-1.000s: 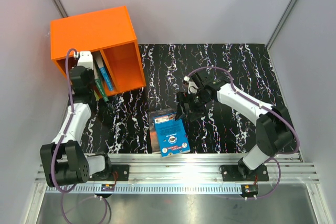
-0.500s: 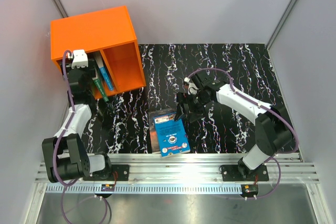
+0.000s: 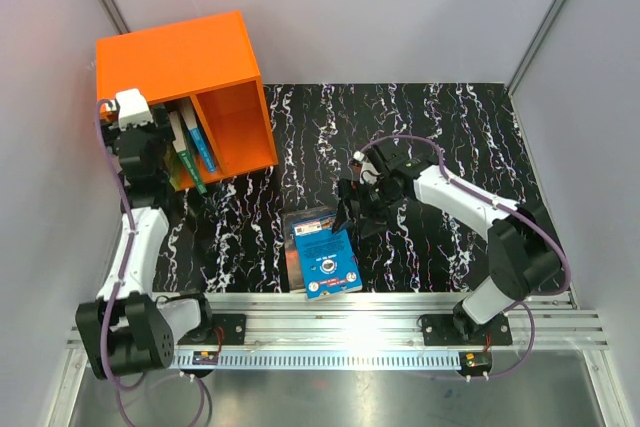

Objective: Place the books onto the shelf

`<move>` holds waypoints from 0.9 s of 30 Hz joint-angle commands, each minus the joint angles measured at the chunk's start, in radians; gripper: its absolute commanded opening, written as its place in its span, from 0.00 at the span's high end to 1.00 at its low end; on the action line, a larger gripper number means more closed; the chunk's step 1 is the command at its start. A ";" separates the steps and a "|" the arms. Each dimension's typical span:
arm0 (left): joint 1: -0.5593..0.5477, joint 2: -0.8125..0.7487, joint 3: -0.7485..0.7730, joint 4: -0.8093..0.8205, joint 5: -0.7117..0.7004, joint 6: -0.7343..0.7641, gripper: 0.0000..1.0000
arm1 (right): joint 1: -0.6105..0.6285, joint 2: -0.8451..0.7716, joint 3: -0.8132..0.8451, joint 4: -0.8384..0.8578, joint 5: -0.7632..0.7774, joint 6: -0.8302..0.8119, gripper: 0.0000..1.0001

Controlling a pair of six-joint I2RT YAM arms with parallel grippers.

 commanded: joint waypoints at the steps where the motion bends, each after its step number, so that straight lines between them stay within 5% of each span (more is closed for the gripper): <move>1: 0.011 -0.133 0.062 -0.139 -0.162 -0.120 0.13 | -0.003 -0.047 -0.010 0.067 -0.030 0.028 0.01; 7: 0.007 -0.273 0.062 -0.400 -0.219 -0.248 0.18 | -0.003 -0.050 -0.024 0.109 -0.038 0.046 0.01; 8: 0.001 -0.317 0.075 -0.526 -0.233 -0.330 0.60 | -0.003 -0.052 -0.031 0.119 -0.035 0.046 0.02; 10: -0.002 -0.348 0.078 -0.582 -0.225 -0.352 0.68 | -0.005 -0.058 -0.042 0.126 -0.033 0.049 0.02; 12: -0.002 -0.378 0.069 -0.636 -0.172 -0.418 0.96 | -0.005 -0.064 -0.054 0.130 -0.033 0.052 0.02; 13: -0.002 -0.410 0.061 -0.654 -0.153 -0.471 1.00 | -0.003 -0.073 -0.065 0.133 -0.032 0.055 0.02; 21: -0.010 -0.428 -0.125 -0.699 0.121 -0.598 1.00 | -0.003 -0.154 -0.160 0.169 -0.022 0.083 0.03; 27: -0.034 -0.278 -0.174 -0.645 0.182 -0.659 1.00 | -0.003 -0.208 -0.232 0.184 -0.028 0.086 0.03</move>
